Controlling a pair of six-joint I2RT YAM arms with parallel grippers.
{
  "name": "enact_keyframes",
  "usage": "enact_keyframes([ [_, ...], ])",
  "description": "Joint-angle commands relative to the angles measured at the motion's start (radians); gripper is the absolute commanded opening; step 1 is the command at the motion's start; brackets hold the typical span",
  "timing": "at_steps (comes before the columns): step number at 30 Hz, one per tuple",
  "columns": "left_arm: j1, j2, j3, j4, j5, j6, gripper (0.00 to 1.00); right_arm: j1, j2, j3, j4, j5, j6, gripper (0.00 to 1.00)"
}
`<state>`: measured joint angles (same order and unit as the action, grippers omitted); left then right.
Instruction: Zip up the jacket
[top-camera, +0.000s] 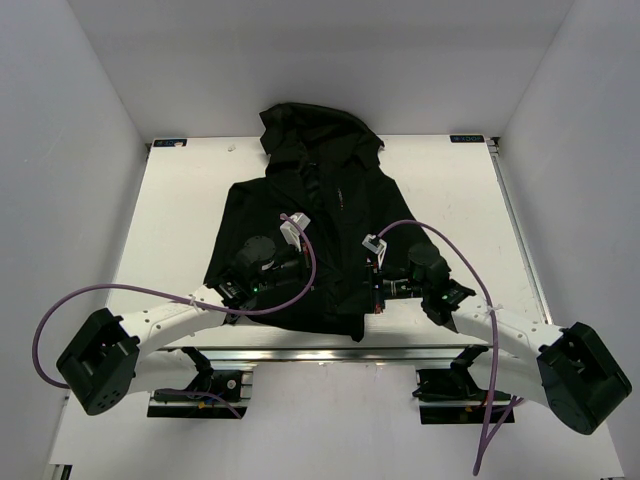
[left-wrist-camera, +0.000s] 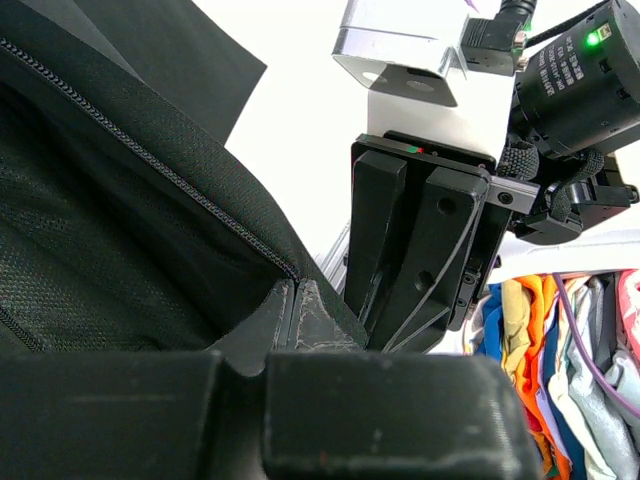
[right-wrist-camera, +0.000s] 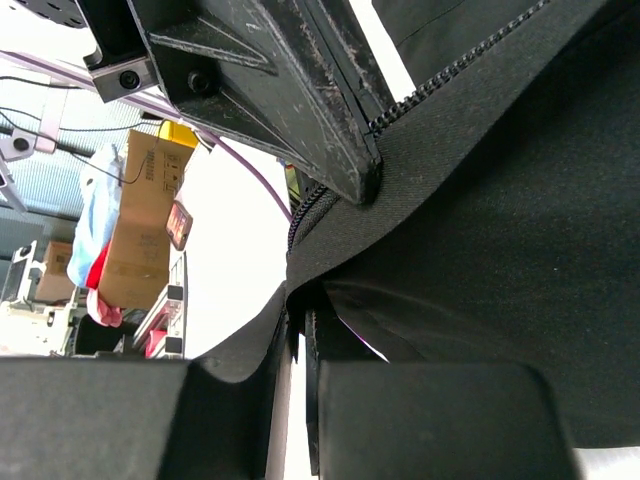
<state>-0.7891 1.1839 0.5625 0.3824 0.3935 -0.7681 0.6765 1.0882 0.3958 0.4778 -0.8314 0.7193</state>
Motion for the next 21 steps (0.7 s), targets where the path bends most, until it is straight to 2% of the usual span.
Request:
enact_keyframes([
  [1, -0.001, -0.024, -0.007, 0.030, 0.027, 0.000, 0.00, 0.006, -0.025, 0.014, 0.056, 0.003, -0.006, 0.00],
  [3, -0.001, -0.023, 0.014, -0.018, 0.030, 0.009, 0.00, 0.006, -0.049, 0.011, 0.038, 0.050, -0.024, 0.00],
  [4, -0.001, -0.021, 0.029, -0.052, 0.030, 0.015, 0.03, 0.008, -0.063, 0.008, 0.035, 0.072, -0.030, 0.00],
  [5, -0.001, -0.018, 0.045, -0.083, 0.021, 0.033, 0.24, 0.008, -0.091, 0.005, 0.028, 0.113, -0.037, 0.00],
  [6, 0.001, -0.018, 0.054, -0.109, 0.022, 0.041, 0.37, 0.008, -0.103, 0.005, 0.018, 0.130, -0.044, 0.00],
  [7, 0.001, -0.024, 0.059, -0.122, 0.031, 0.052, 0.57, 0.008, -0.115, 0.006, 0.002, 0.144, -0.070, 0.00],
  [8, -0.001, -0.032, 0.060, -0.132, 0.034, 0.056, 0.70, 0.008, -0.126, 0.018, -0.019, 0.164, -0.080, 0.00],
  [9, -0.001, -0.041, 0.059, -0.146, 0.018, 0.056, 0.74, 0.008, -0.137, 0.024, -0.045, 0.211, -0.089, 0.00],
  [11, 0.001, -0.079, 0.047, -0.168, 0.002, 0.061, 0.74, 0.006, -0.158, 0.029, -0.094, 0.251, -0.101, 0.00],
  [16, 0.001, -0.124, -0.016, -0.087, 0.050, 0.044, 0.73, 0.008, -0.157, 0.018, -0.058, 0.259, -0.072, 0.00],
  [17, -0.001, -0.127, -0.027, -0.076, 0.060, 0.043, 0.66, 0.006, -0.156, 0.020, -0.051, 0.262, -0.063, 0.00],
  [21, -0.001, -0.129, -0.039, -0.072, 0.084, 0.055, 0.52, 0.005, -0.165, 0.021, -0.053, 0.284, -0.050, 0.00],
])
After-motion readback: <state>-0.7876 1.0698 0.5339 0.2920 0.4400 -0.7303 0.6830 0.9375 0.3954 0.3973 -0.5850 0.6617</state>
